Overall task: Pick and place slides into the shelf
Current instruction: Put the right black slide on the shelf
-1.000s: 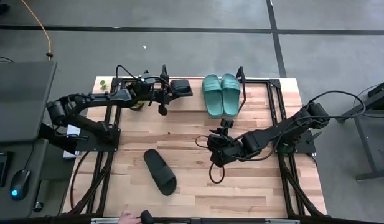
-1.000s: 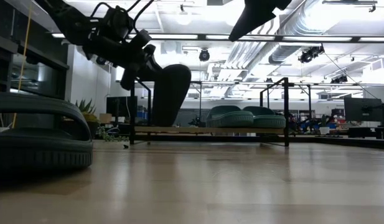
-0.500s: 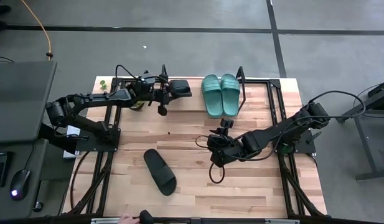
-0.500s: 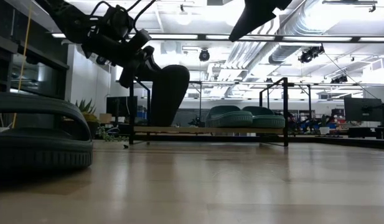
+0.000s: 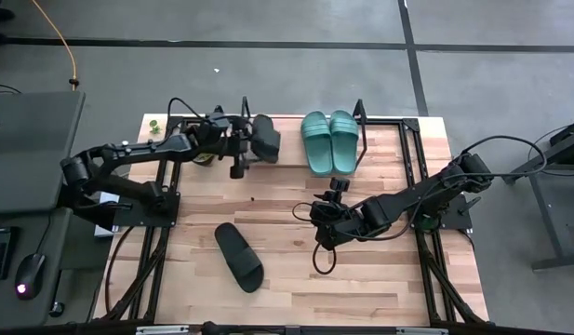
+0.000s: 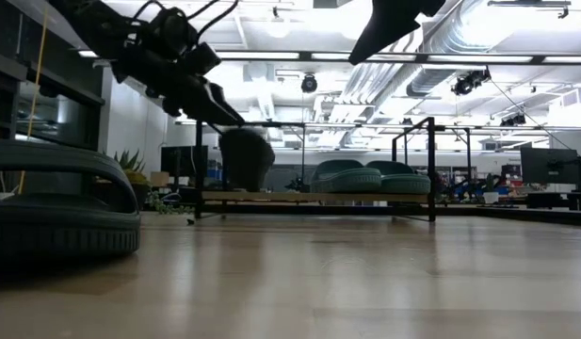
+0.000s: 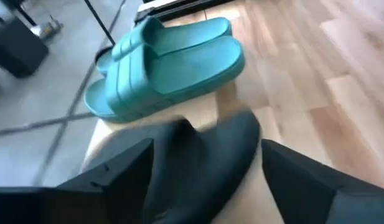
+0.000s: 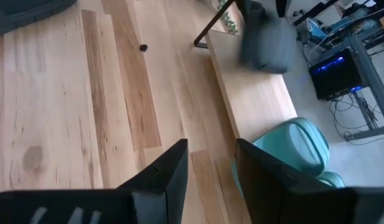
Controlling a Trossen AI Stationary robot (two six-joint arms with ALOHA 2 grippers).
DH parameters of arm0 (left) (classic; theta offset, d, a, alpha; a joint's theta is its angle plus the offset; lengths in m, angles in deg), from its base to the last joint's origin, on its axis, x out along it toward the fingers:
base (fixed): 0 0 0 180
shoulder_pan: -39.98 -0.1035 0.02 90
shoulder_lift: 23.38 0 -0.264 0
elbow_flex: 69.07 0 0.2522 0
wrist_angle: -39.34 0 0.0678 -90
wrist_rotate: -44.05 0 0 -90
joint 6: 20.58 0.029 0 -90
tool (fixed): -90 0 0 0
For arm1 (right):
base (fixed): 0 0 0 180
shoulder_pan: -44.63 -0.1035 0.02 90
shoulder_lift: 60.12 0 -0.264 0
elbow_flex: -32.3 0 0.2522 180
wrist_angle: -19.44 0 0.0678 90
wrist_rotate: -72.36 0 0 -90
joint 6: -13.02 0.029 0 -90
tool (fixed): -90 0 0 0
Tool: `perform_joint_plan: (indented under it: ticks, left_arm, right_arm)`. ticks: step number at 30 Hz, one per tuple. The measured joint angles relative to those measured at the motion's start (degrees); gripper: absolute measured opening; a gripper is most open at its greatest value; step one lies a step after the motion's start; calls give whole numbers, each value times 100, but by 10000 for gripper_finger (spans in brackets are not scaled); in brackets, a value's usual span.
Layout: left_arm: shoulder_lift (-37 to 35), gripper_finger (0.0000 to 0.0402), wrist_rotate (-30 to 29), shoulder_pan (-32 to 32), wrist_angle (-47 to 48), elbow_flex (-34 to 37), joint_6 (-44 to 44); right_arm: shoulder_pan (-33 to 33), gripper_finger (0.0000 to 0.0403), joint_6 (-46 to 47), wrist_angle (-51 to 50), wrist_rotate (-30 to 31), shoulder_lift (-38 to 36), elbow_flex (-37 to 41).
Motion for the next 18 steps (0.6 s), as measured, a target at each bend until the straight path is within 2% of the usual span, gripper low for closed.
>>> perform_joint_plan:
  ticks: [5,9,13,18]
  left_arm:
    - [-244,324,-84,98,418,0,-222]
    - [-312,343,-187,211,409,0,-573]
    - [-316,345,-254,418,344,0,-969]
    - [-316,328,-276,709,161,2,-1640]
  right_arm:
    - [0,122,10,-14,-5,-2,-2]
    - [0,122,8,-13,-48,-2,-2]
    - [0,122,5,-38,-63,-2,-2]
    - [38,122,-37,-35,-61,-3,17]
